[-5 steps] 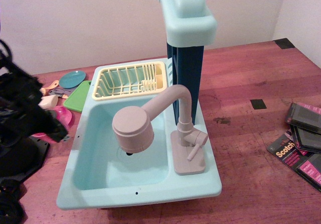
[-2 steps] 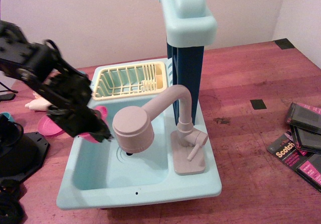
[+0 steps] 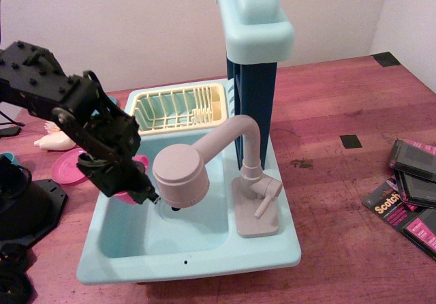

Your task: Put cup from anywhere into sink

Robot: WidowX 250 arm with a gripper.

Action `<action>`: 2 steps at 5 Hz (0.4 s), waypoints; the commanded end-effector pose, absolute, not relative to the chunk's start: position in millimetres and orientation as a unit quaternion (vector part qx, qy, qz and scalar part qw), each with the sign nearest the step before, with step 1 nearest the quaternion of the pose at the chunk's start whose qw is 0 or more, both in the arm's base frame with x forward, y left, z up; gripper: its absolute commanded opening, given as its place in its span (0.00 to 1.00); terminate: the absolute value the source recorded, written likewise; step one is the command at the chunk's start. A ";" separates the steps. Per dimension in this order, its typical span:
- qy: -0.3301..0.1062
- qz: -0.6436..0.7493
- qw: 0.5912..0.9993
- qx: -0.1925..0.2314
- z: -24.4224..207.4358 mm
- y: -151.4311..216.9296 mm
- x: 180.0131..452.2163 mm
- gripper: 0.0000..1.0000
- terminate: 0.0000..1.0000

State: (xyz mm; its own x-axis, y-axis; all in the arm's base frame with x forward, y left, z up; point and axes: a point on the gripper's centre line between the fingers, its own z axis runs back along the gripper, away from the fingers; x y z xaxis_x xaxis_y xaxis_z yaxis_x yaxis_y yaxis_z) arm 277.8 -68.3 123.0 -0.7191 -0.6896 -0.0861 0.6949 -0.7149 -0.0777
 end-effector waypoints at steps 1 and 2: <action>0.034 -0.933 0.358 0.036 130.6 -67.5 282.1 1.00 0.00; 0.032 -0.933 0.356 0.031 129.4 -68.6 281.5 1.00 1.00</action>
